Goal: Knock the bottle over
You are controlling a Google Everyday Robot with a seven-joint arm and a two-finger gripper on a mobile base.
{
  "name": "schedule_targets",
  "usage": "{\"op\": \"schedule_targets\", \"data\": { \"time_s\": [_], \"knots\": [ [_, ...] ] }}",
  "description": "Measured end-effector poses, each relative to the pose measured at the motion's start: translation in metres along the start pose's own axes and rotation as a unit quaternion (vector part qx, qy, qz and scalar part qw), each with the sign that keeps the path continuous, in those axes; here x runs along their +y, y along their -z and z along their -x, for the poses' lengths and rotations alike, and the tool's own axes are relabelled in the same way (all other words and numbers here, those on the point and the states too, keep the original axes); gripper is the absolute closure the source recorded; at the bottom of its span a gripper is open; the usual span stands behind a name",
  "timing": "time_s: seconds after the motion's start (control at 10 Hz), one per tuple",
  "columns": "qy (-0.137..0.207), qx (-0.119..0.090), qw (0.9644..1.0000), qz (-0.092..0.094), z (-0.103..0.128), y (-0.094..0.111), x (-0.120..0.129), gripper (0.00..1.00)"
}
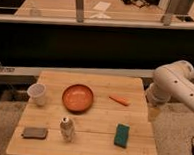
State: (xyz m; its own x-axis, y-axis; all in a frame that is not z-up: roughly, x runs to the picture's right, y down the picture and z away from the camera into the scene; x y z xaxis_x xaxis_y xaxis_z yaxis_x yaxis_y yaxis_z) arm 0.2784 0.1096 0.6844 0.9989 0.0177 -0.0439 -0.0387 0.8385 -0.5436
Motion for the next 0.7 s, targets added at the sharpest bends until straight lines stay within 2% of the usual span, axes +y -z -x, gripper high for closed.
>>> {"op": "schedule_targets", "data": {
  "time_s": [0.4, 0.7],
  "knots": [
    [0.037, 0.001, 0.9993, 0.004, 0.053, -0.002, 0.007, 0.20],
    [0.057, 0.005, 0.9984, 0.007, 0.060, -0.005, 0.013, 0.20]
  ]
}}
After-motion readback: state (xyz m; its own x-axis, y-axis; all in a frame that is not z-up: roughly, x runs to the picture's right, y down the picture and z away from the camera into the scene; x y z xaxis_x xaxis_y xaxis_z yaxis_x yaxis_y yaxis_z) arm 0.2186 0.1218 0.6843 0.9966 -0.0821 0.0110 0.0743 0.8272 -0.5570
